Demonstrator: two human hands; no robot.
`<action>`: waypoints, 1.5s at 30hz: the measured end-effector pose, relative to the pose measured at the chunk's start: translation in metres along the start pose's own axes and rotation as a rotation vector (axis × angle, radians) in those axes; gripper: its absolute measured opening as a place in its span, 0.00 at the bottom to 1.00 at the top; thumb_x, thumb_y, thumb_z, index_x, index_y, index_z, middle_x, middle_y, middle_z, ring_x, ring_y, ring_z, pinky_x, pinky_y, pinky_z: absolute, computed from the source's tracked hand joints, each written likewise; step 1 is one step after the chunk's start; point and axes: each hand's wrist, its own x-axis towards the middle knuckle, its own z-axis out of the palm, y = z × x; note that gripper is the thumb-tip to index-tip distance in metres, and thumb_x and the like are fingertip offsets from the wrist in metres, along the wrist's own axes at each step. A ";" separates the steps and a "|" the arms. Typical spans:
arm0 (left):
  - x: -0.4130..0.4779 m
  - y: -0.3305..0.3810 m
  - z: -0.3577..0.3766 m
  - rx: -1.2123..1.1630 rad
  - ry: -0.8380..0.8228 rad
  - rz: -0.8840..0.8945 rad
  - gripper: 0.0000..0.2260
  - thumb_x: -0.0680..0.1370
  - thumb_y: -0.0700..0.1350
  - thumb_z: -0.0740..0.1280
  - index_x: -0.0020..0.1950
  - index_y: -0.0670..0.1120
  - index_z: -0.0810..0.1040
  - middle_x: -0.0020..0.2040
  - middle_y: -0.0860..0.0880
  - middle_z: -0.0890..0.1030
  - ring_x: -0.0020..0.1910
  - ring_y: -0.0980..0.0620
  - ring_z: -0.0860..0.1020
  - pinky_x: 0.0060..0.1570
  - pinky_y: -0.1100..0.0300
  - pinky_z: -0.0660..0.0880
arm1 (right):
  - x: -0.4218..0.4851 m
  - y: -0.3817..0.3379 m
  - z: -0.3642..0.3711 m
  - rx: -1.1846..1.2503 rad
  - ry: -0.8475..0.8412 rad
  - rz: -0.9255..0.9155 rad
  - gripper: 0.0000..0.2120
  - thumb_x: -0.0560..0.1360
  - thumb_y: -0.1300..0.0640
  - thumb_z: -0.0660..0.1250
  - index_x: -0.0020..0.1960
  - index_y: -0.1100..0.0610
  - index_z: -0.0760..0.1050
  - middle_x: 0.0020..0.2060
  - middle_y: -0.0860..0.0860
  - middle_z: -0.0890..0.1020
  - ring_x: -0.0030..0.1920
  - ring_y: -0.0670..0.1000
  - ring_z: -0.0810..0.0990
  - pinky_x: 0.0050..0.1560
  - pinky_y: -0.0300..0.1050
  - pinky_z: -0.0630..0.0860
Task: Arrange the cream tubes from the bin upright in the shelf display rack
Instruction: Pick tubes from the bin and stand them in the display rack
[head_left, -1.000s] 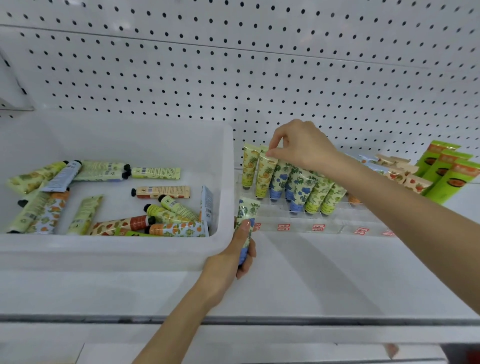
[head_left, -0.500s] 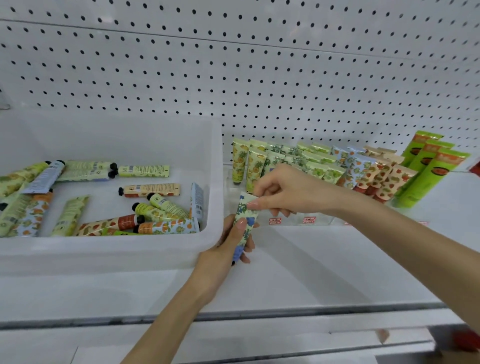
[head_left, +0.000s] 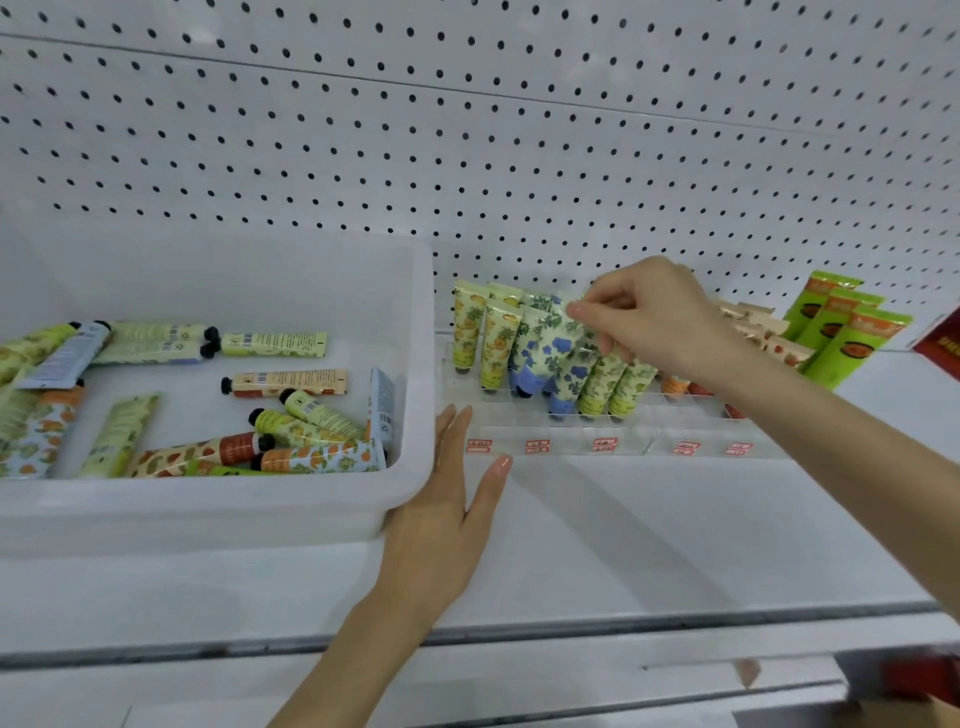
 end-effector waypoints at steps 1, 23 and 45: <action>0.001 0.000 0.001 0.030 -0.021 -0.042 0.35 0.73 0.69 0.45 0.77 0.55 0.55 0.77 0.57 0.54 0.76 0.59 0.49 0.75 0.54 0.49 | 0.002 0.000 0.005 -0.057 0.009 -0.012 0.11 0.77 0.53 0.66 0.38 0.55 0.79 0.25 0.48 0.79 0.21 0.40 0.73 0.28 0.29 0.68; 0.006 0.000 0.003 0.061 -0.051 -0.158 0.38 0.70 0.69 0.46 0.77 0.53 0.55 0.77 0.59 0.53 0.76 0.57 0.49 0.75 0.56 0.46 | 0.021 0.004 0.035 -0.327 -0.034 -0.033 0.10 0.75 0.53 0.69 0.42 0.60 0.81 0.27 0.49 0.77 0.33 0.50 0.77 0.43 0.47 0.78; 0.001 0.004 0.001 0.089 -0.040 -0.088 0.39 0.70 0.70 0.44 0.77 0.52 0.54 0.78 0.55 0.52 0.77 0.54 0.49 0.75 0.51 0.50 | 0.009 -0.005 0.018 -0.327 0.028 0.014 0.11 0.74 0.48 0.69 0.48 0.56 0.79 0.33 0.50 0.80 0.37 0.51 0.79 0.48 0.48 0.77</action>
